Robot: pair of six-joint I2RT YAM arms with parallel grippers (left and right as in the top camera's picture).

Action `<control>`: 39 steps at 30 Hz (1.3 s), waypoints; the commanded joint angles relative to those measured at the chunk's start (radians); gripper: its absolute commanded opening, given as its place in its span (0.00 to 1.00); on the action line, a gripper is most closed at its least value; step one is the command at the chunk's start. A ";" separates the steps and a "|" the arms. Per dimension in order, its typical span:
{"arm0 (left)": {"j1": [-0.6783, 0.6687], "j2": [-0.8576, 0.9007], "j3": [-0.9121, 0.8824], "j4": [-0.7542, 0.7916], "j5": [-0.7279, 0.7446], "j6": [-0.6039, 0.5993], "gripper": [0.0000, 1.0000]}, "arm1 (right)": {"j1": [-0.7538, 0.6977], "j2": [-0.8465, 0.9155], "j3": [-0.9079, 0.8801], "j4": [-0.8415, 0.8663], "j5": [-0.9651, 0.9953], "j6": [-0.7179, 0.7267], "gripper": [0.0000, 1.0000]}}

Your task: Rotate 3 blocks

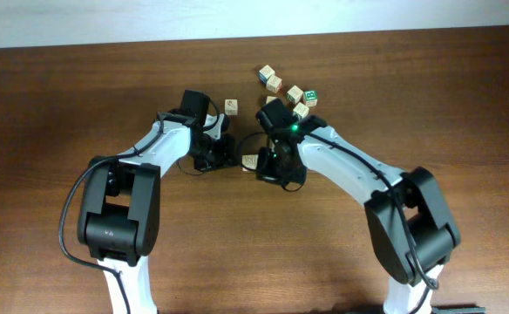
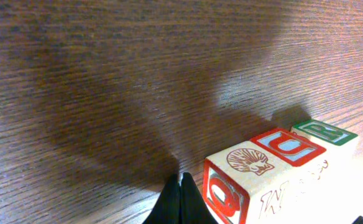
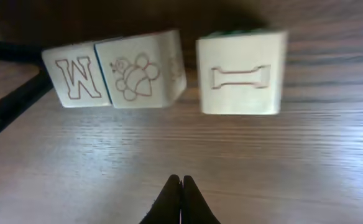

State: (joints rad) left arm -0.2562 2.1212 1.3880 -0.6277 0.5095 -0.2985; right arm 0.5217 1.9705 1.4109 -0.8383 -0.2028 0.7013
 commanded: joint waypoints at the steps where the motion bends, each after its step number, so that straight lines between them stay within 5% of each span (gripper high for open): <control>1: -0.004 0.026 0.004 -0.002 0.011 0.023 0.00 | -0.028 -0.032 0.016 -0.030 0.133 -0.013 0.04; 39: -0.004 0.026 0.004 -0.001 0.010 0.024 0.00 | -0.056 0.085 0.008 0.079 0.079 -0.013 0.04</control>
State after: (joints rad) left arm -0.2562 2.1212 1.3880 -0.6277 0.5098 -0.2947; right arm 0.4625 2.0468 1.4174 -0.7650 -0.0959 0.7033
